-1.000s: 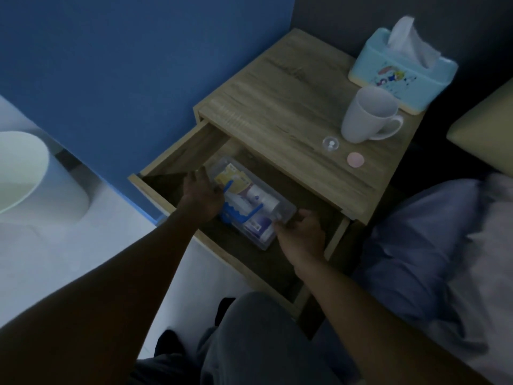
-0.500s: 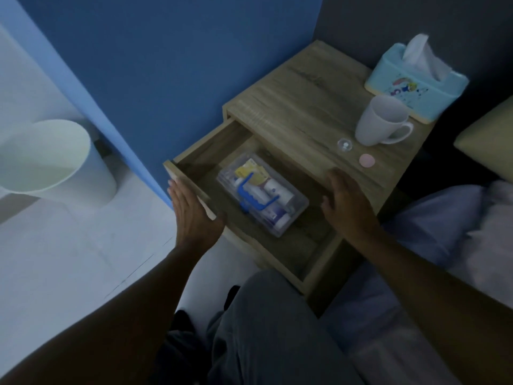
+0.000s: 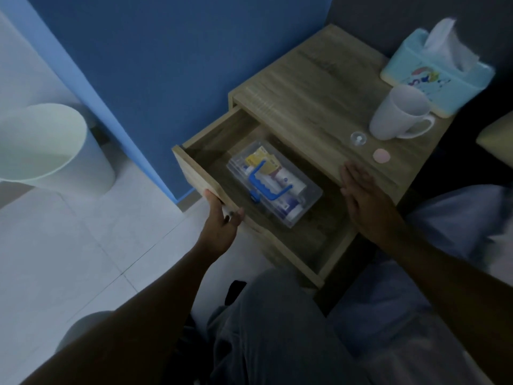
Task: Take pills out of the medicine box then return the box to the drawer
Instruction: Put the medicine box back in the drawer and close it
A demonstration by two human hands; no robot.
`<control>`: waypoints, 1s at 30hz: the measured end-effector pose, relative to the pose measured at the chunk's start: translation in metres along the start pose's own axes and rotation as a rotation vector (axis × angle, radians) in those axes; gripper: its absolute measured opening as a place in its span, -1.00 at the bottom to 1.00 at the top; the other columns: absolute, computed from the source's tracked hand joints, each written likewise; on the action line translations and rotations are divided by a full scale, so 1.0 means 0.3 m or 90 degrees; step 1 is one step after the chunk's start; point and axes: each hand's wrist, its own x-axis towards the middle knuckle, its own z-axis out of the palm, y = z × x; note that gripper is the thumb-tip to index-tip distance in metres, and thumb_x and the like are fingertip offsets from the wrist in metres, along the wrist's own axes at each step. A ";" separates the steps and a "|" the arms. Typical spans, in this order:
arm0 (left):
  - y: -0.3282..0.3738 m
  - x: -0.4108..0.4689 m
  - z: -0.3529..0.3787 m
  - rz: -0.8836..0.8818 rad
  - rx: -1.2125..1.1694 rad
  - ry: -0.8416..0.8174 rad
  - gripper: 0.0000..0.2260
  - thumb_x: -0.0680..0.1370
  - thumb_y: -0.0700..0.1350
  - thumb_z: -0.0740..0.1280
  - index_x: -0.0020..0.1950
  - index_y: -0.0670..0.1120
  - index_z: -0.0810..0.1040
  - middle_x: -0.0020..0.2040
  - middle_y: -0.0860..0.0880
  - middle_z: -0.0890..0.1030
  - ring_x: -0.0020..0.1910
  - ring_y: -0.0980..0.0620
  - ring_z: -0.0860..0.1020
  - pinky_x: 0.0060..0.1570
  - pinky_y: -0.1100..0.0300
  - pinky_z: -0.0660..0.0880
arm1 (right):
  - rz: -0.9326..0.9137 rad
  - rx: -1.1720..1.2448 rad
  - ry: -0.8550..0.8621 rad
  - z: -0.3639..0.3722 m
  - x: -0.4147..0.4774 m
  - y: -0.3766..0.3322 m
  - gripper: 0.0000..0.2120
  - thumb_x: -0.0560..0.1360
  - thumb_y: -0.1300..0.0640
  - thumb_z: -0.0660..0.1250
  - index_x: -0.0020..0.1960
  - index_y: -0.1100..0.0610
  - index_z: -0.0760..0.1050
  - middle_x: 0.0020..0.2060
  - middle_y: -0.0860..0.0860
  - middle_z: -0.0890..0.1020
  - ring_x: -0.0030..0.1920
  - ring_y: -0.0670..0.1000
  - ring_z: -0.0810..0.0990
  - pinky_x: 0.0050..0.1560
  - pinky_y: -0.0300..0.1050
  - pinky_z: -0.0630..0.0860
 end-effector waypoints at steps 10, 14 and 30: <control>0.090 0.134 0.135 -0.011 -0.093 -0.008 -0.14 0.62 0.04 0.28 0.57 0.11 -0.40 0.64 0.07 0.00 0.39 0.17 0.25 0.18 0.25 0.31 | 0.047 0.167 0.077 0.024 0.010 0.016 -0.61 0.65 0.13 0.21 0.45 0.21 0.43 0.46 0.09 0.43 0.51 -0.03 0.29 0.51 0.09 0.29; 0.126 0.192 0.191 -0.005 -0.124 -0.002 -0.14 0.61 0.05 0.28 0.57 0.10 -0.39 0.63 0.05 0.06 0.55 -0.03 0.19 0.20 0.23 0.30 | 0.044 0.206 0.045 0.011 0.010 0.028 -0.59 0.65 0.14 0.21 0.47 0.20 0.40 0.49 0.07 0.39 0.54 -0.05 0.23 0.54 0.12 0.24; 0.247 0.361 0.357 0.017 -0.145 0.013 -0.11 0.60 0.08 0.29 0.59 0.04 -0.38 0.64 0.01 0.05 0.60 -0.05 0.09 0.48 0.04 0.21 | 0.046 0.223 0.037 -0.003 0.011 0.016 -0.60 0.65 0.24 0.22 0.48 0.22 0.38 0.50 0.10 0.37 0.56 0.07 0.22 0.54 0.17 0.22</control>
